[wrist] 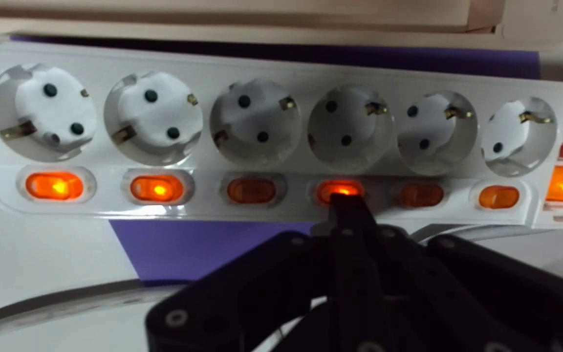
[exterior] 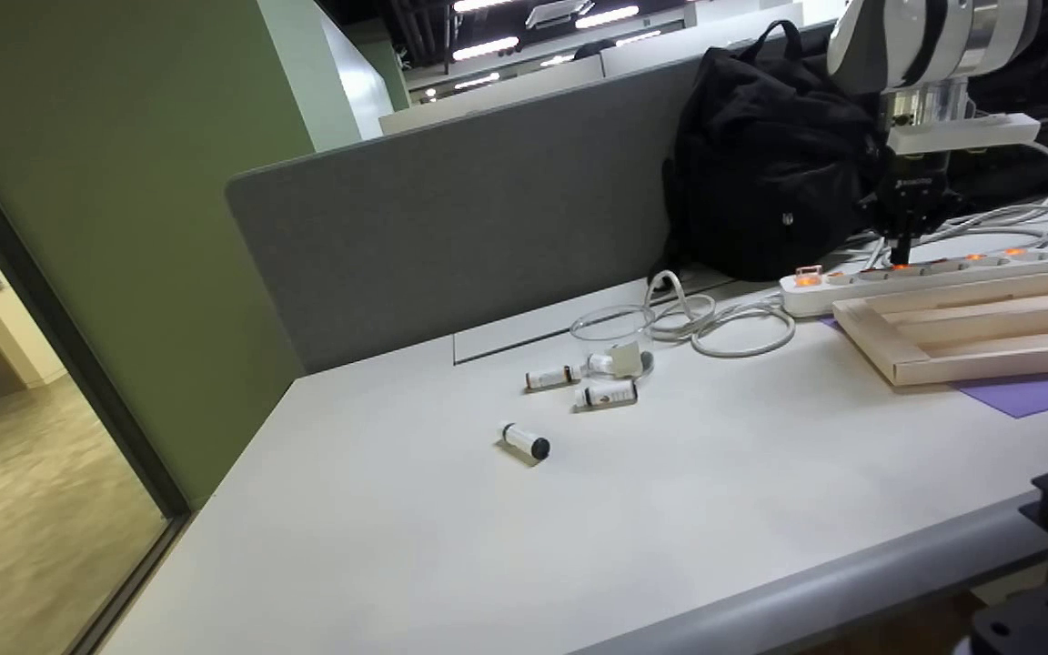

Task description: Turn off the middle switch of the adapter

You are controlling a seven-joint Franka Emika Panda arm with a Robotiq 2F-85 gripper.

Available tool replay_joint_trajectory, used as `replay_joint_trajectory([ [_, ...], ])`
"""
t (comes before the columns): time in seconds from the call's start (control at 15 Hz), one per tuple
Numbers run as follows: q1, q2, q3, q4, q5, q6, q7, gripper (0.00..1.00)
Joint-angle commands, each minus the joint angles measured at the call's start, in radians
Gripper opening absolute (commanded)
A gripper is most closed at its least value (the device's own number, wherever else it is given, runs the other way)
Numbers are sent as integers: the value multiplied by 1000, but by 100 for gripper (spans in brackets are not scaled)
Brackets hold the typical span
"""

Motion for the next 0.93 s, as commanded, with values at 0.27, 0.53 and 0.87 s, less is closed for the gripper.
replay_joint_trajectory([
  [0.27, 94, 39, -54, -49, -179, 104, 45, 0],
  [0.53, 150, 26, -87, -87, -280, 168, 50, 0],
  [0.87, 236, 15, -163, -140, -411, 261, 65, 0],
])
